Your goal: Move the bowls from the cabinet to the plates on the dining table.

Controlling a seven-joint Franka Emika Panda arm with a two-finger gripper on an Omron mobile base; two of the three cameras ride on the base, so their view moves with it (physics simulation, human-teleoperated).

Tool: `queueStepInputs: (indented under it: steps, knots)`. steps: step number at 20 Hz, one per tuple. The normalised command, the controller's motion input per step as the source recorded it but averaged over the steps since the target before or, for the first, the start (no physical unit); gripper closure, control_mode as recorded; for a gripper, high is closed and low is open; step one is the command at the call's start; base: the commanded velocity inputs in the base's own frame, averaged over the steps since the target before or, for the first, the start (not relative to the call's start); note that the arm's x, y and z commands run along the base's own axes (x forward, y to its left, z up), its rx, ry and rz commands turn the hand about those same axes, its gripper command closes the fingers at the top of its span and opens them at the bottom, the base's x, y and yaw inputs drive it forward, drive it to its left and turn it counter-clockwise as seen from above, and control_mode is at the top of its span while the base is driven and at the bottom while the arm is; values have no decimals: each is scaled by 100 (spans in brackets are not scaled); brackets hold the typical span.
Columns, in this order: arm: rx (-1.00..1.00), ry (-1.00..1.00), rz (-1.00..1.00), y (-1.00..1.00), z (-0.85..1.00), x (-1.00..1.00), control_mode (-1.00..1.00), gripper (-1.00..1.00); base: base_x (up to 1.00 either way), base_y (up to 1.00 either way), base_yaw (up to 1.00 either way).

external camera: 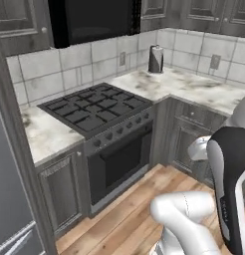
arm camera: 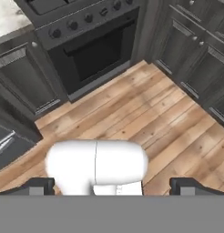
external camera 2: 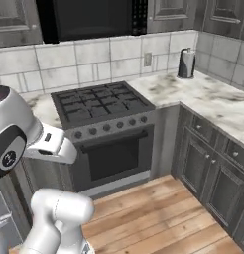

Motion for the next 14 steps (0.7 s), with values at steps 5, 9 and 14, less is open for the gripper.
queueStepInputs:
  steps: [5,9,14]
  knots:
    - [0,0,0,0,0,0,100,-100,97,0,-58]
    - [0,0,0,0,0,0,100,-100,78,-1,-64]
    - [0,0,0,0,0,0,100,-100,62,-11,-69]
